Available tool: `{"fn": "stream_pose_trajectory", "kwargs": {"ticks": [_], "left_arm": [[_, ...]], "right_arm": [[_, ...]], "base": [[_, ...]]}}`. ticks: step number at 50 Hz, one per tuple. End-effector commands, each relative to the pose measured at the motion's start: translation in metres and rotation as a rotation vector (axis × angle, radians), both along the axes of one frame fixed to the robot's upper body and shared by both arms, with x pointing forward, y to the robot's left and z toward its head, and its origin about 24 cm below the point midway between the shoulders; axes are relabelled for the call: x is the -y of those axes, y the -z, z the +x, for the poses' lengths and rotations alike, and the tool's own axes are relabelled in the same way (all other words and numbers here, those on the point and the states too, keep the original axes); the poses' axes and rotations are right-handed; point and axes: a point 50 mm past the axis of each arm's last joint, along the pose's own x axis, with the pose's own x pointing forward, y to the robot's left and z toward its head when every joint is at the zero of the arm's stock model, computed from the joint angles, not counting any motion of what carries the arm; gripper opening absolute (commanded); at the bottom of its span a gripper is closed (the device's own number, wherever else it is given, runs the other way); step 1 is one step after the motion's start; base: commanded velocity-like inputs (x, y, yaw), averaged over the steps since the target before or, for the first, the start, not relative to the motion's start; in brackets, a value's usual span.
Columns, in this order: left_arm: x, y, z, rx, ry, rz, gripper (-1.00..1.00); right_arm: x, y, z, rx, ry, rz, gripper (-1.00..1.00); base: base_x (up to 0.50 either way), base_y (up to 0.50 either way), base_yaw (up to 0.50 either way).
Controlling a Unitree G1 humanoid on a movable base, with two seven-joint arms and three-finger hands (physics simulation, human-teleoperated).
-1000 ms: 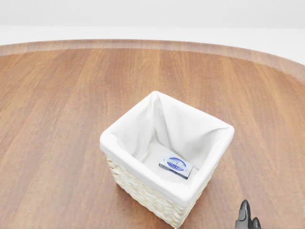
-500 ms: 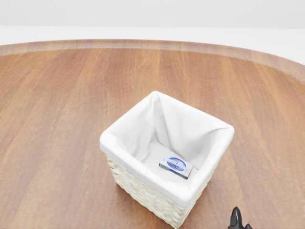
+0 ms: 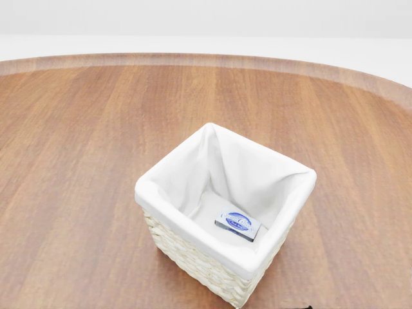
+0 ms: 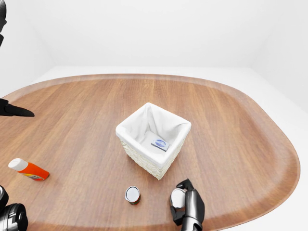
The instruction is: Pick up the alphabet soup and the cream cheese box, and put them in the basket.
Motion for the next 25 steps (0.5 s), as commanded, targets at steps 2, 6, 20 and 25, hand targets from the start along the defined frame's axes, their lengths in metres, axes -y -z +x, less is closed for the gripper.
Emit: {"fn": "stream_pose_trajectory", "kwargs": {"ticks": [2,6,20,25], "left_arm": [[0.002,-0.003,-0.002,0.025,0.036,-0.007,1.00],[0.003,-0.004,-0.003,0.023,0.035,-0.001,1.00],[0.001,-0.001,0.001,0.017,0.036,-0.019,1.00],[0.001,-0.001,0.001,0.014,0.033,-0.018,1.00]], "right_arm": [[0.015,-0.009,0.002,0.050,0.072,0.012,-1.00],[0.021,-0.018,0.001,0.094,0.130,0.038,-1.00],[0.055,-0.039,0.000,0.204,0.303,0.013,-1.00],[0.061,-0.042,0.004,0.228,0.345,0.036,-1.00]], "base": [[0.00,0.00,0.00],[0.00,0.00,0.00],[0.00,0.00,0.00],[0.00,0.00,0.00]]}}
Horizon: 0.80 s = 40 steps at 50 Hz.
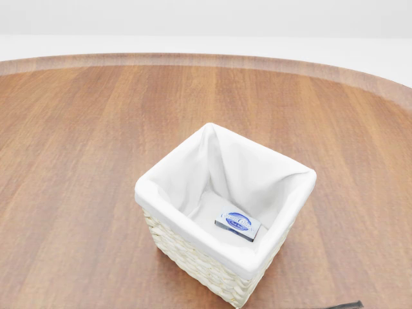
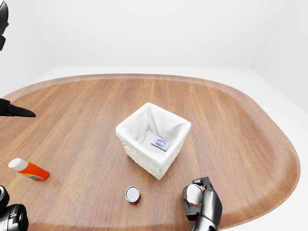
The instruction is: Pick up the alphabet soup and the cream cheese box, and put them in the basket.
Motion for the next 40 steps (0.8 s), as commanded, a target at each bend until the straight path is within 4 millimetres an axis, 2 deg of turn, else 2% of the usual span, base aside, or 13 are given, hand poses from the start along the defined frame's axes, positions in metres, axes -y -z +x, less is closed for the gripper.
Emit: {"fn": "stream_pose_trajectory", "kwargs": {"ticks": [1,6,24,26,35,40], "left_arm": [[0.002,-0.004,-0.002,0.022,0.029,-0.001,1.00],[0.001,-0.003,-0.001,0.021,0.027,-0.006,1.00],[0.002,-0.002,-0.001,0.023,0.028,-0.010,1.00],[0.001,-0.001,-0.001,0.023,0.029,-0.014,1.00],[0.002,-0.004,-0.003,0.029,0.030,-0.005,1.00],[0.002,-0.003,-0.002,0.030,0.031,-0.006,1.00]], "right_arm": [[0.027,-0.015,0.010,0.104,0.140,0.037,-1.00],[0.029,-0.017,0.014,0.114,0.145,0.001,-1.00],[0.032,-0.056,0.041,0.307,0.121,-0.007,-1.00],[0.031,-0.064,0.043,0.340,0.112,-0.009,-1.00],[0.025,-0.126,0.044,0.584,0.046,-0.017,-1.00],[0.021,-0.149,0.046,0.679,0.007,-0.025,-1.00]], "base": [[0.00,0.00,0.00],[0.00,0.00,0.00],[0.00,0.00,0.00],[0.00,0.00,0.00],[0.00,0.00,0.00],[0.00,0.00,0.00]]}}
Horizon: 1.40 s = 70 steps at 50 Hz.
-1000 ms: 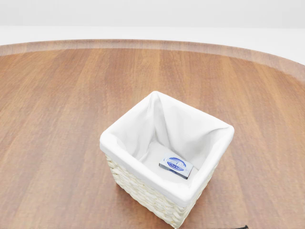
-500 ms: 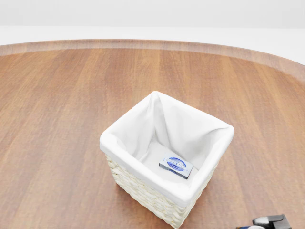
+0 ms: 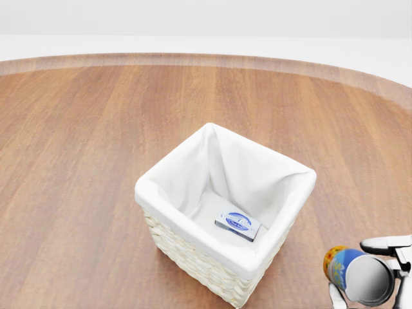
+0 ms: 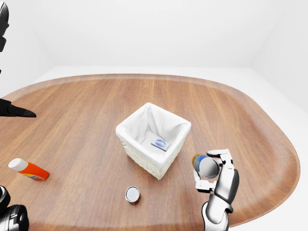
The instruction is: Pick up the alphabet soup and the cream cheese box, and put them in the basket.
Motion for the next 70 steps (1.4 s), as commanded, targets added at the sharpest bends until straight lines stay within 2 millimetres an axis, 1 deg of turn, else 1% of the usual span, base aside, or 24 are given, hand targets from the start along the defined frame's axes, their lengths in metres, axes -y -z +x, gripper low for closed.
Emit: {"fn": "stream_pose_trajectory", "kwargs": {"ticks": [1,11,15,21,25,26,29,33,36,37,38,44,54,58,60,63,66,68,70], "left_arm": [[0.003,-0.005,-0.004,0.030,0.036,0.001,1.00],[0.003,-0.006,-0.004,0.030,0.037,0.003,1.00],[0.002,-0.004,-0.003,0.030,0.038,-0.008,1.00],[0.002,-0.004,-0.003,0.030,0.039,-0.009,1.00],[0.002,-0.004,-0.002,0.029,0.039,-0.009,1.00],[0.002,-0.004,-0.002,0.029,0.039,-0.009,1.00],[0.003,-0.005,-0.003,0.028,0.038,-0.003,1.00],[0.003,-0.005,-0.003,0.028,0.038,-0.001,1.00],[0.003,-0.005,-0.003,0.028,0.039,-0.003,1.00],[0.004,-0.008,-0.005,0.029,0.036,0.011,1.00],[0.003,-0.005,-0.003,0.029,0.038,-0.001,1.00],[0.003,-0.006,-0.004,0.030,0.039,-0.001,1.00],[0.003,-0.006,-0.004,0.032,0.040,-0.001,1.00],[0.003,-0.007,-0.004,0.032,0.039,0.003,1.00],[0.003,-0.006,-0.004,0.033,0.040,-0.001,1.00],[0.003,-0.006,-0.004,0.032,0.040,0.000,1.00],[0.003,-0.007,-0.004,0.033,0.040,0.003,1.00],[0.003,-0.006,-0.004,0.033,0.040,0.001,1.00],[0.003,-0.007,-0.004,0.034,0.040,0.002,1.00]], "right_arm": [[-0.002,-0.059,0.008,0.260,-0.047,-0.018,-1.00],[-0.025,-0.116,0.017,0.484,-0.185,-0.104,-1.00],[-0.032,-0.124,0.026,0.477,-0.210,-0.111,-1.00],[-0.044,-0.129,0.041,0.457,-0.243,-0.134,-1.00],[-0.057,-0.140,0.049,0.494,-0.298,-0.165,-1.00],[-0.057,-0.140,0.049,0.495,-0.299,-0.165,-1.00],[-0.069,-0.151,0.056,0.529,-0.354,-0.201,-1.00],[-0.078,-0.157,0.062,0.544,-0.385,-0.228,-1.00],[-0.081,-0.159,0.067,0.545,-0.400,-0.236,-1.00],[-0.084,-0.160,0.069,0.544,-0.412,-0.241,-1.00],[-0.085,-0.160,0.071,0.539,-0.419,-0.247,-1.00],[-0.092,-0.155,0.086,0.489,-0.446,-0.278,-1.00],[-0.116,-0.158,0.111,0.400,-0.543,-0.414,-1.00],[-0.123,-0.149,0.131,0.311,-0.578,-0.462,-1.00],[-0.130,-0.147,0.139,0.265,-0.629,-0.467,-1.00],[-0.138,-0.152,0.149,0.208,-0.658,-0.589,-1.00],[-0.144,-0.154,0.155,0.151,-0.692,-0.651,-1.00],[-0.150,-0.151,0.158,0.081,-0.740,-0.699,-1.00],[-0.154,-0.151,0.160,0.045,-0.773,-0.707,-1.00]], "base": [[0.00,0.00,0.00],[0.00,0.00,0.00],[0.00,0.00,0.00],[0.00,0.00,0.00],[0.00,0.00,0.00],[0.00,0.00,0.00],[0.00,0.00,0.00],[0.00,0.00,0.00],[0.00,0.00,0.00],[0.00,0.00,0.00],[0.00,0.00,0.00],[0.00,0.00,0.00],[0.00,0.00,0.00],[0.00,0.00,0.00],[0.00,0.00,0.00],[0.00,0.00,0.00],[0.00,0.00,0.00],[0.00,0.00,0.00],[0.00,0.00,0.00]]}}
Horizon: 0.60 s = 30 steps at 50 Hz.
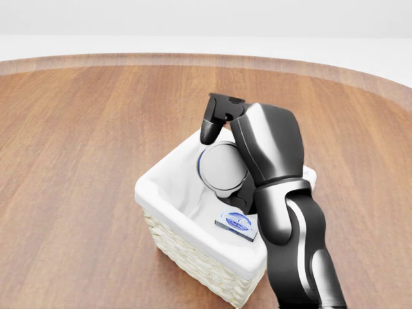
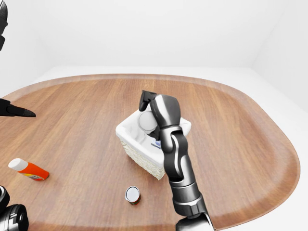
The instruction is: Pick up the alphabet soup and the cream cheese box, and put them in the basket.
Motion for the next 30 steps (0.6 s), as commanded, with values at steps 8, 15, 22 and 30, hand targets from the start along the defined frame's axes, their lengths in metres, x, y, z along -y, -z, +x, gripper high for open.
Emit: {"fn": "stream_pose_trajectory", "kwargs": {"ticks": [8,15,22,30], "left_arm": [[0.003,-0.005,-0.004,0.029,0.036,0.000,1.00],[0.003,-0.005,-0.003,0.027,0.036,-0.002,1.00],[0.002,-0.005,-0.003,0.030,0.038,-0.006,1.00],[0.003,-0.006,-0.003,0.030,0.039,-0.001,1.00]], "right_arm": [[-0.023,0.009,0.043,-0.281,-0.081,-0.299,-1.00],[-0.026,0.008,0.053,-0.362,-0.084,-0.415,-1.00],[-0.025,0.006,0.058,-0.379,-0.070,-0.438,-1.00],[-0.023,0.006,0.061,-0.384,-0.061,-0.442,-1.00]], "base": [[0.00,0.00,0.00],[0.00,0.00,0.00],[0.00,0.00,0.00],[0.00,0.00,0.00]]}}
